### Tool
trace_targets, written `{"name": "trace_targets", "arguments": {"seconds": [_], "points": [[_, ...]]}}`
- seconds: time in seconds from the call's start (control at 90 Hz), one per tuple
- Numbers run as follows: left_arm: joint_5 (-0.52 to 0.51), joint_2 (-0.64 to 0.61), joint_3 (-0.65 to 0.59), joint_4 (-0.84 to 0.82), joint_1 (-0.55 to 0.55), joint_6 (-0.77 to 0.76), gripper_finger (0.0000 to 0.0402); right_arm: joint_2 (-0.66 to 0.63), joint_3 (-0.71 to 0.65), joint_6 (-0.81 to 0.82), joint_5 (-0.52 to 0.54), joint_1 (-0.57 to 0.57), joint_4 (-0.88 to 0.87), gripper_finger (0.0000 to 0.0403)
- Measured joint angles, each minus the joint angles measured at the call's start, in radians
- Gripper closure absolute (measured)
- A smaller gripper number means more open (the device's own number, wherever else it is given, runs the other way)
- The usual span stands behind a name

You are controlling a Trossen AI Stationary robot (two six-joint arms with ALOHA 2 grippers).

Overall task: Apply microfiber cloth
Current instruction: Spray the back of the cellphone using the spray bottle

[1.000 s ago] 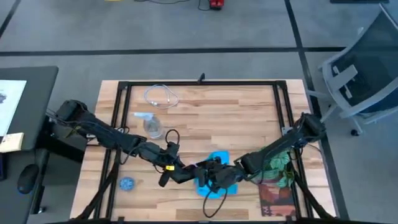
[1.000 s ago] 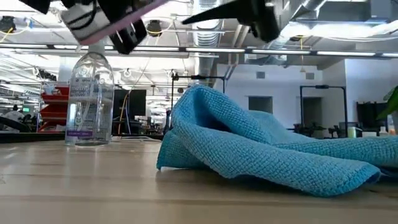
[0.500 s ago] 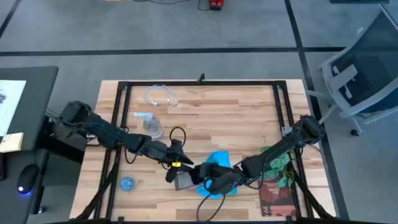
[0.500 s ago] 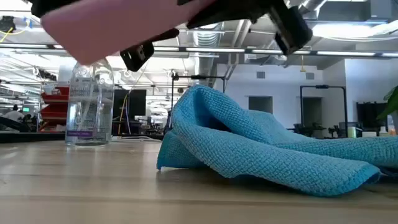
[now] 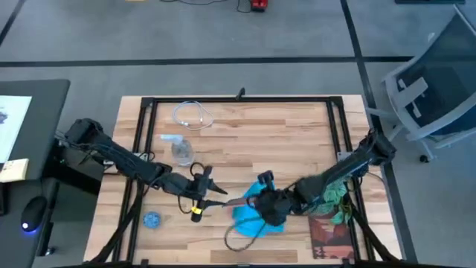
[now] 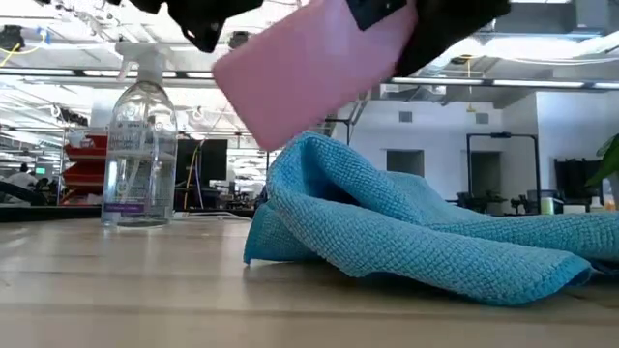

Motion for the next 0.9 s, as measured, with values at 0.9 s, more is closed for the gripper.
{"name": "trace_targets", "arguments": {"seconds": [0.9], "points": [[-0.213, 0.287, 0.307, -0.417, 0.012, -0.143, 0.0236, 0.002, 0.059, 0.183, -0.082, -0.046, -0.245, 0.0387]]}}
